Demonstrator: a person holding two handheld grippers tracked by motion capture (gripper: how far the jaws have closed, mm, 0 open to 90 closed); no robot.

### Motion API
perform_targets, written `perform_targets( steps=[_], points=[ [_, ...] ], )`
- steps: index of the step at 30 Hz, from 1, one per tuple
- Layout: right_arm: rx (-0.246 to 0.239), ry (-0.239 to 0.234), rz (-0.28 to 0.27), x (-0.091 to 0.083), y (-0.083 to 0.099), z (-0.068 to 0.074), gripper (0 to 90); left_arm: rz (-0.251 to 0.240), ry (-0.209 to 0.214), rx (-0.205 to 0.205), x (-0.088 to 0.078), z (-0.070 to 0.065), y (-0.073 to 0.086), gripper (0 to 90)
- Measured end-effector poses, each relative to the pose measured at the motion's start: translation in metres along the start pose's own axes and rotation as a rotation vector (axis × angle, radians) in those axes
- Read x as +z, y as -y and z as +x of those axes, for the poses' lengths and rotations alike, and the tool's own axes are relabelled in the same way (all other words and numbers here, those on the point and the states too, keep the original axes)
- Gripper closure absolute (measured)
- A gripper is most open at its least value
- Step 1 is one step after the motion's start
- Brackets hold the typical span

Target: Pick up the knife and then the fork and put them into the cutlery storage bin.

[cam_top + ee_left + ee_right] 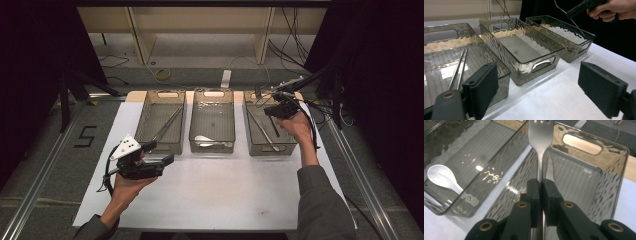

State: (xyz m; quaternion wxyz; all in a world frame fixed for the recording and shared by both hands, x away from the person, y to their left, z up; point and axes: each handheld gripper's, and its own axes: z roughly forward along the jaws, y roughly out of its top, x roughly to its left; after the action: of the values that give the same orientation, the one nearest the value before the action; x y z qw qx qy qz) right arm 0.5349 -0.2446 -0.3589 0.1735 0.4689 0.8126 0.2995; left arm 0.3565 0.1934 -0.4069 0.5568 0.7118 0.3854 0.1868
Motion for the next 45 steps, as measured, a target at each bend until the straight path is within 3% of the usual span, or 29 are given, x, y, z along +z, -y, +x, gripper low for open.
perform_targets(
  steps=[12,20,45],
  points=[
    [0.021,-0.025,0.018,0.016,0.004,0.004,85.0,0.001,0.0,0.002,0.0,0.0,0.0,16.0],
    [0.073,-0.023,0.039,0.027,0.012,0.001,85.0,-0.001,0.0,0.001,0.0,0.0,0.0,16.0],
    [0.145,-0.036,0.081,0.045,0.024,0.004,84.8,0.002,0.0,0.008,0.0,-0.001,0.0,16.0]
  ],
)
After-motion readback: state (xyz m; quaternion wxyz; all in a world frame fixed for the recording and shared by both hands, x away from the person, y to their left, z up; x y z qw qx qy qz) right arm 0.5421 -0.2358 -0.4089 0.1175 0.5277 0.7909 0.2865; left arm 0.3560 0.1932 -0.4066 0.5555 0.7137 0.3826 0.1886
